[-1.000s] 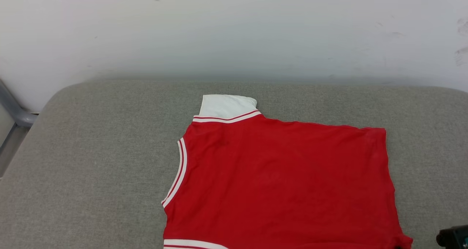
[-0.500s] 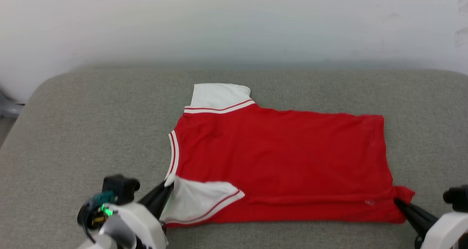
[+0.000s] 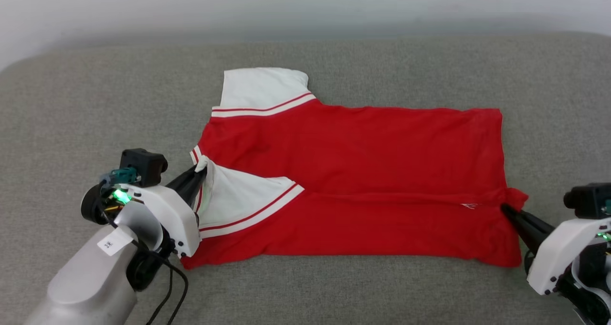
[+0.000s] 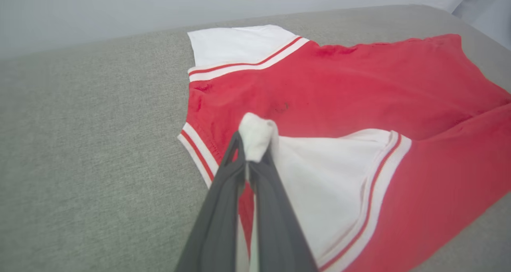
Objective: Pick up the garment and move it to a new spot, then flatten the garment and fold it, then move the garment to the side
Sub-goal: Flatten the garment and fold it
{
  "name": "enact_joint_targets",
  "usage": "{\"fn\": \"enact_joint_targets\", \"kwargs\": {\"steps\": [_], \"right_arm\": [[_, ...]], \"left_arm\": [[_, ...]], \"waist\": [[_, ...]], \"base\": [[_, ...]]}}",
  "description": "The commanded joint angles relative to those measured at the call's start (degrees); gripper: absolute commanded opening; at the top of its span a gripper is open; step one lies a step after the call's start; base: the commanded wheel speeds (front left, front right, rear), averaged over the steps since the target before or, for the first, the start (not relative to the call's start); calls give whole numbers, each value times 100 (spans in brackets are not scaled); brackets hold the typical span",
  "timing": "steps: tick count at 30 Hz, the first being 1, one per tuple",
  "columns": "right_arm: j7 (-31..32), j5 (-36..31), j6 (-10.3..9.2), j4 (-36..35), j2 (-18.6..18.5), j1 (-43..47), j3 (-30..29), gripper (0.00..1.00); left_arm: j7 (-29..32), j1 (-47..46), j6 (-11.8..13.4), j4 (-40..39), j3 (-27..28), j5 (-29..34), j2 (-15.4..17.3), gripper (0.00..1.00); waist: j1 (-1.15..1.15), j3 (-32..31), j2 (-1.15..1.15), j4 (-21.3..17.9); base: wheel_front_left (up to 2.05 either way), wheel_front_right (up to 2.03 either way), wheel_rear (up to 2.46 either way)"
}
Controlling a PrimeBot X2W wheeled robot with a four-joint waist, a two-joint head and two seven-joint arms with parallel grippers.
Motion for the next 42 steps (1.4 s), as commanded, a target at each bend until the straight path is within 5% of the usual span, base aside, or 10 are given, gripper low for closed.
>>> {"fn": "enact_joint_targets", "kwargs": {"steps": [1,16,17,18,19,20,32,42], "right_arm": [[19,24,-6,107,62,-140,47,0],[-90,38,-7,1168,351,-695,577,0],[-105,57,-6,1188,347,-700,582,0],[-127,98,-6,1210,362,-686,556,22],[-171,104,-6,1188,362,-675,529,82],[-235,105,-6,1168,346,-663,483,100],[-404,-12,-6,554,204,-93,145,100],[-23,-283,-6,78,283,295,-291,100]], "left_arm": [[-38,-107,-40,156,-26,8,-73,0],[-298,-414,-175,1678,-584,-260,-515,0],[-321,-424,-175,1727,-624,-295,-531,24],[-358,-460,-176,1772,-678,-290,-523,91],[-393,-500,-173,1801,-701,-332,-519,100],[-419,-530,-174,1815,-737,-357,-513,100],[-284,-942,-176,1377,-1023,-521,-24,100],[1554,-1357,-176,720,-1184,-1113,243,100]], "waist": [[-2,159,0,-56],[-2,296,0,-79],[-2,264,0,-69],[-2,222,0,-57],[-2,183,0,-45],[-2,127,0,-26],[-2,-479,0,158],[-2,-722,0,285]], "base": [[0,0,0],[0,0,0],[0,0,0],[0,0,0],[0,0,0],[0,0,0],[0,0,0],[0,0,0]]}}
